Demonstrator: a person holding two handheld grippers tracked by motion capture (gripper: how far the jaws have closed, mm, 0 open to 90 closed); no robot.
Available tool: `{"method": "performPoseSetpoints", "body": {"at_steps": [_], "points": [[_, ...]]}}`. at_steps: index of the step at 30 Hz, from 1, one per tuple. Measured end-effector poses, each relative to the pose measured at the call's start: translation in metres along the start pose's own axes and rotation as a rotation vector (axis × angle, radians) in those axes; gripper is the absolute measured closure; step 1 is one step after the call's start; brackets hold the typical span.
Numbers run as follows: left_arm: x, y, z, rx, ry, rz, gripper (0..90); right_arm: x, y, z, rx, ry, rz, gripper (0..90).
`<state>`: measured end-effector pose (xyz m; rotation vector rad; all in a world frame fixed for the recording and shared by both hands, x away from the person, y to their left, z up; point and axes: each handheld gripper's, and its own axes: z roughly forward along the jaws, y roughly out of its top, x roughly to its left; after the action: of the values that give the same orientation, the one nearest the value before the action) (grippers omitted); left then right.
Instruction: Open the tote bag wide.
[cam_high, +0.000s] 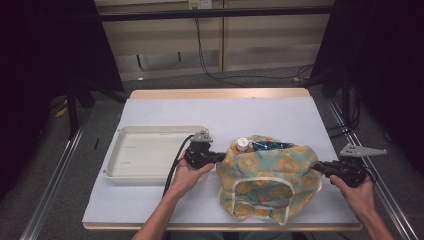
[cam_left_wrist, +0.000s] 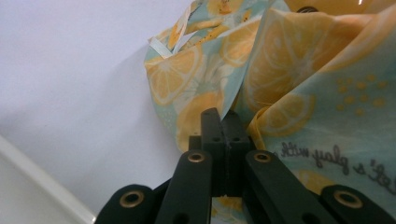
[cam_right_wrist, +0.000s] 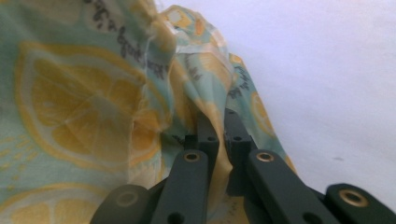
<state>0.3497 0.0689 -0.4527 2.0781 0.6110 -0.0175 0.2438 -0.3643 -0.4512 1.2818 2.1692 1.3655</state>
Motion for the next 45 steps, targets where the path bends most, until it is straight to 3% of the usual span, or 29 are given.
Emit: {"method": "performPoseSetpoints", "body": {"at_steps": [4, 7, 8, 9, 10, 11, 12, 14, 16, 18, 20, 22, 24, 25, 27, 29, 30, 32, 33, 34, 35, 36, 37, 41, 45], "points": [[-0.001, 0.0, 0.001, -0.008, 0.002, 0.004, 88.9, -0.005, -0.001, -0.004, -0.005, -0.01, 0.021, 87.2], [0.0, 0.0, -0.001, -0.021, 0.014, -0.009, 76.1, -0.004, 0.001, -0.005, -0.002, -0.024, 0.015, 79.6], [0.0, 0.0, -0.004, -0.036, 0.017, -0.014, 71.7, 0.0, 0.006, -0.011, -0.014, -0.048, 0.005, 70.0], [0.0, 0.001, -0.012, -0.079, 0.008, -0.019, 69.3, 0.001, 0.009, -0.015, -0.026, -0.041, 0.009, 66.1], [0.0, 0.001, -0.012, -0.079, 0.008, -0.019, 67.6, 0.001, 0.009, -0.015, -0.026, -0.041, 0.009, 66.1], [-0.003, 0.004, -0.026, -0.126, 0.017, -0.009, 63.3, 0.007, 0.016, -0.026, -0.056, -0.029, 0.021, 55.8], [-0.003, 0.004, -0.026, -0.126, 0.017, -0.009, 59.9, 0.007, 0.016, -0.026, -0.056, -0.029, 0.021, 55.8], [-0.006, 0.006, -0.04, -0.192, 0.009, -0.008, 59.9, 0.013, 0.02, -0.037, -0.083, -0.035, 0.01, 53.5], [-0.01, 0.006, -0.05, -0.219, -0.004, -0.01, 59.2, 0.016, 0.021, -0.046, -0.103, -0.04, 0.007, 50.3], [-0.022, 0.006, -0.059, -0.24, -0.018, 0.013, 58.7, 0.024, 0.023, -0.058, -0.135, 0.018, 0.014, 43.9], [-0.028, 0.006, -0.062, -0.249, -0.04, 0.026, 58.4, 0.027, 0.024, -0.06, -0.139, 0.044, 0.013, 42.7], [-0.04, 0.006, -0.068, -0.26, -0.06, 0.054, 57.0, 0.044, 0.027, -0.062, -0.137, 0.097, -0.013, 39.6], [-0.044, 0.006, -0.069, -0.273, -0.08, 0.057, 56.4, 0.047, 0.027, -0.062, -0.133, 0.113, -0.018, 38.8], [-0.051, 0.006, -0.07, -0.271, -0.092, 0.092, 53.4, 0.055, 0.027, -0.058, -0.117, 0.129, -0.029, 38.2], [-0.053, 0.006, -0.068, -0.256, -0.086, 0.109, 52.2, 0.058, 0.027, -0.055, -0.108, 0.132, -0.035, 37.4], [-0.054, 0.007, -0.064, -0.24, -0.076, 0.113, 52.1, 0.062, 0.026, -0.043, -0.078, 0.145, -0.036, 35.2], [-0.053, 0.007, -0.06, -0.246, -0.093, 0.105, 52.1, 0.062, 0.026, -0.043, -0.078, 0.145, -0.036, 35.2], [-0.053, 0.008, -0.054, -0.217, -0.09, 0.123, 56.6, 0.063, 0.025, -0.037, -0.064, 0.139, -0.035, 36.8], [-0.054, 0.008, -0.05, -0.201, -0.108, 0.135, 66.4, 0.064, 0.024, -0.033, -0.059, 0.148, -0.042, 47.7], [-0.054, 0.008, -0.05, -0.201, -0.108, 0.135, 72.4, 0.064, 0.024, -0.033, -0.059, 0.148, -0.042, 47.7], [-0.055, 0.007, -0.049, -0.184, -0.11, 0.159, 72.4, 0.063, 0.024, -0.032, -0.054, 0.145, -0.041, 54.2], [-0.057, 0.006, -0.048, -0.174, -0.118, 0.161, 84.6, 0.062, 0.022, -0.032, -0.057, 0.155, -0.04, 68.3], [-0.057, 0.006, -0.048, -0.174, -0.118, 0.161, 89.0, 0.062, 0.022, -0.032, -0.057, 0.155, -0.04, 68.3], [-0.058, 0.004, -0.048, -0.158, -0.136, 0.176, 90.0, 0.065, 0.018, -0.039, -0.074, 0.167, -0.055, 84.4], [-0.062, -0.001, -0.047, -0.123, -0.146, 0.202, 90.0, 0.065, 0.005, -0.048, -0.066, 0.164, -0.052, 88.8]]}}
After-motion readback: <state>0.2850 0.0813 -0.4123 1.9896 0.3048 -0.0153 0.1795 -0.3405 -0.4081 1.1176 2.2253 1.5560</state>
